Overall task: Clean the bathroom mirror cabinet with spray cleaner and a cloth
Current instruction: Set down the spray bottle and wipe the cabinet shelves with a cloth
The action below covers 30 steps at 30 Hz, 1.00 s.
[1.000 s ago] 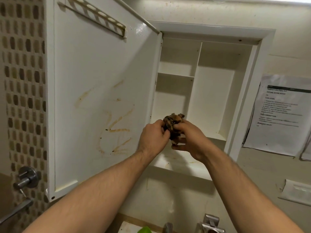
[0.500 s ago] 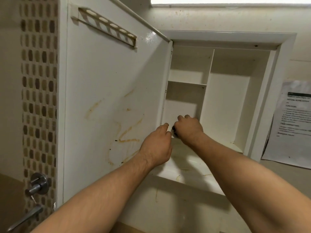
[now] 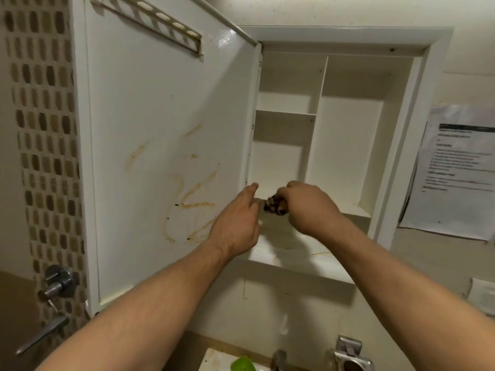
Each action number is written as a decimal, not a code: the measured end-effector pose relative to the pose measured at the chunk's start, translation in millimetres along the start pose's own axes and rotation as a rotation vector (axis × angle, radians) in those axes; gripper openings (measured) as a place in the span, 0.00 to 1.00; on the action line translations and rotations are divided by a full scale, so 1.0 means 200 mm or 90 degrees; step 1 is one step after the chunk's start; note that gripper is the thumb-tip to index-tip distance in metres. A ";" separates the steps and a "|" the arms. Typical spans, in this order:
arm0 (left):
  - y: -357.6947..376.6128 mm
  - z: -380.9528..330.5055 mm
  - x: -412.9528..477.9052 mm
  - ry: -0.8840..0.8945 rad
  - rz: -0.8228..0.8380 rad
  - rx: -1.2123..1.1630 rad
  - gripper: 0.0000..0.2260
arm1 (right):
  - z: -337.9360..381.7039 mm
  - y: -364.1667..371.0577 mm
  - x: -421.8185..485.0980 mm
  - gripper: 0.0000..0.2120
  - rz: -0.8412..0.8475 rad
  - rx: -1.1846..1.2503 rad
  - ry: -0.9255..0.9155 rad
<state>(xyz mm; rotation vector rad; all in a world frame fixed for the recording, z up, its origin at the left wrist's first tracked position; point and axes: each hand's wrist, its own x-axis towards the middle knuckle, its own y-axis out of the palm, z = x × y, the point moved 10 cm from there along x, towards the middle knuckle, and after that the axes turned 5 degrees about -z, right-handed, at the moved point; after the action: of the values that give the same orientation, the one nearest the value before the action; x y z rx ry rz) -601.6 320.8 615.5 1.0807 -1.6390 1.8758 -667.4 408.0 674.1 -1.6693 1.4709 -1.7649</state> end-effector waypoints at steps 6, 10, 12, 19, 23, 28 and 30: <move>0.11 -0.02 -0.12 0.036 0.038 0.019 0.20 | -0.32 0.11 -0.36 0.19 -0.026 0.118 0.131; 0.21 -0.04 -0.13 0.047 0.101 0.037 0.26 | -0.46 0.26 -0.38 0.14 0.022 0.047 0.212; 0.25 -0.05 -0.13 0.050 0.125 0.049 0.33 | -0.51 0.34 -0.36 0.11 0.057 -0.030 0.233; 0.33 -0.03 -0.19 0.054 0.141 0.105 0.39 | -0.56 0.50 -0.24 0.09 0.138 -0.124 0.266; 0.36 -0.05 -0.22 0.056 0.134 0.127 0.38 | -0.59 0.54 -0.19 0.06 0.039 0.093 0.421; 0.35 -0.05 -0.21 0.039 0.120 0.122 0.38 | -0.61 0.65 -0.29 0.14 -0.340 0.607 0.823; 0.33 -0.05 -0.20 0.031 0.110 0.106 0.35 | -0.49 0.66 -0.19 0.11 -0.344 0.632 0.794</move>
<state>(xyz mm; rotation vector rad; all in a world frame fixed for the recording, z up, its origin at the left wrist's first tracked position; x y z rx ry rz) -628.8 323.2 542.8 0.9765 -1.6173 2.1652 -795.3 425.2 566.6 -0.3426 0.0490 -3.2717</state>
